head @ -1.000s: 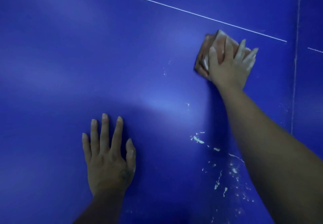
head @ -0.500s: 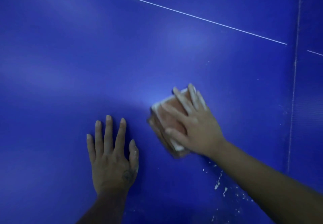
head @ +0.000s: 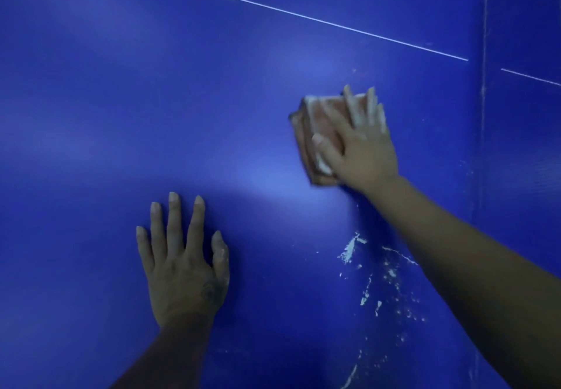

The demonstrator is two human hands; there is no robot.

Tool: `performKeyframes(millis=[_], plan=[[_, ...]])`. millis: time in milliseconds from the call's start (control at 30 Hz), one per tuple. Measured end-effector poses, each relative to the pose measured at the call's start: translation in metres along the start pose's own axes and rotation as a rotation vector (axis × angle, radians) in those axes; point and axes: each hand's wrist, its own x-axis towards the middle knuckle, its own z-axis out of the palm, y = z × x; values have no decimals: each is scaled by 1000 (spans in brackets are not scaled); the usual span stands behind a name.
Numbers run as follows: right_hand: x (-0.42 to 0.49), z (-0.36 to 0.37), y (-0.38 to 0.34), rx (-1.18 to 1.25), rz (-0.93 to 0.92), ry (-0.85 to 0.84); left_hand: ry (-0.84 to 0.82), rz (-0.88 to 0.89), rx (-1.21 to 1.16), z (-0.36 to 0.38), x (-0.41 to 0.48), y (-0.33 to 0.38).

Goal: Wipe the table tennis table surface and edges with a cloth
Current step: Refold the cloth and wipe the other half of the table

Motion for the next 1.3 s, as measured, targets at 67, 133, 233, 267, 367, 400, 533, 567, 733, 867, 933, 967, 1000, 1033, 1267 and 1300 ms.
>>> performKeyframes(millis=[67,133,233,267,367,400,533,567,733,867,933,967,1000,1033,1267,1300], plan=[[-46,4,-9,27,-100,-15,10,-1,-1,1,0,0],[-78,4,-4,45,-191,-51,13,-3,-6,2,0,1],[-64,-3,21,39,-259,-103,38,0,-13,3,-1,1],[-48,-6,32,27,-218,-95,46,2,-13,3,-1,1],[-5,-23,70,-8,85,-62,54,11,-14,4,-1,1],[0,-26,81,-3,192,-51,62,18,-12,5,0,1],[-47,-21,78,16,428,-32,70,29,-15,5,0,0],[-69,-18,69,18,438,-30,65,27,-9,5,0,-1],[-182,-15,28,-38,338,-56,21,54,-1,-1,-4,4],[-169,-22,50,-24,181,-81,-21,-41,-7,-4,-21,25],[-137,-27,79,-26,195,-72,-74,21,9,-2,-34,26],[-121,-30,94,-23,238,-64,-84,52,20,-1,-36,24],[-109,-32,107,-14,290,-55,-80,63,26,2,-36,22],[-103,-33,116,-2,346,-48,-71,57,28,2,-35,21],[-180,-15,80,19,412,28,-93,26,-3,0,-37,23],[-201,-12,69,22,403,32,-95,19,-3,0,-37,23]])
